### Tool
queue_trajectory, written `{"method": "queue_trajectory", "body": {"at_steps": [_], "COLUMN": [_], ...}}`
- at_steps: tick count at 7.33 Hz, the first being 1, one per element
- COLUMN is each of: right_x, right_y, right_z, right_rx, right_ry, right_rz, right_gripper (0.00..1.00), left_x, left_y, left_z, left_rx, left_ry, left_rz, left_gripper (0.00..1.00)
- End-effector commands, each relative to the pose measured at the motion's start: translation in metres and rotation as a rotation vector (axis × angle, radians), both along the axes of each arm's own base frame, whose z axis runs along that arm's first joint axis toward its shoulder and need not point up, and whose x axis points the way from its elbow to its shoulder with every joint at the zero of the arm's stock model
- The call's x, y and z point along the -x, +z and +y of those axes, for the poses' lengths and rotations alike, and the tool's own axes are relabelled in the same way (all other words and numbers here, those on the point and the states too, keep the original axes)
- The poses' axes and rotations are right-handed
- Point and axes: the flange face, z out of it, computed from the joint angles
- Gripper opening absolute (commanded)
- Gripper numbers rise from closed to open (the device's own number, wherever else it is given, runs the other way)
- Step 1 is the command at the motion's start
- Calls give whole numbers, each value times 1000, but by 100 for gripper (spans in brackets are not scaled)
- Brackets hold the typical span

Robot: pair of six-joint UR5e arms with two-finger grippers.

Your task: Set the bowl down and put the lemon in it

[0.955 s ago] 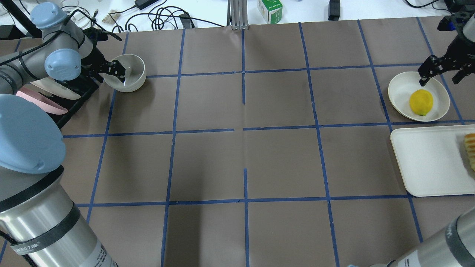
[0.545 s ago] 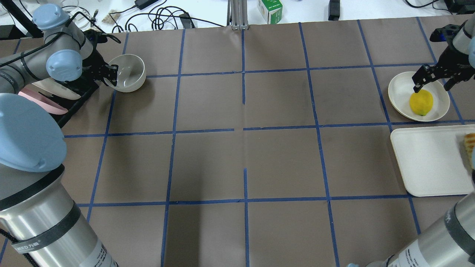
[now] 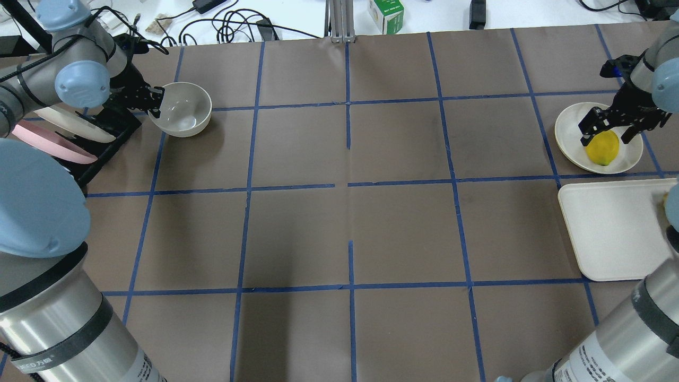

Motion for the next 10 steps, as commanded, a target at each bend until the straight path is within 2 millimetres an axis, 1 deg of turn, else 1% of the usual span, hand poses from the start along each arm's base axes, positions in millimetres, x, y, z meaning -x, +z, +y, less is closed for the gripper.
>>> {"method": "queue_trajectory", "body": {"at_steps": [1,2,3,5,6,7,8,9,10], "right_x": [1,1,0,2,1,-11,-21,-48,-84], "right_y": [-7,-7,-3,10,30,62,85,99,117], "right_z": [-1,-1,1,0,6,13,20,19,21], "right_rx": [-2,-6,-10,1,-19,-9,-3,-1,-5], "right_ry": [1,-5,-3,-4,-9,-9,-21,-16,-48], "right_rz": [2,3,2,17,32,35,30,34,41], "right_gripper": [75,47,14,0,0,0,0,0,0], "left_x": [7,7,6,7,22,77,134,184,233], "left_y": [15,19,20,22,24,30,36,36,29], "left_z": [4,6,7,9,13,19,34,59,93], "left_rx": [-18,-22,-25,-37,-70,-76,-95,-123,-157], "left_ry": [-6,-6,-5,-6,13,27,43,99,166], "left_rz": [6,6,7,9,26,93,112,115,107], "left_gripper": [0,0,0,0,0,0,0,0,0]}}
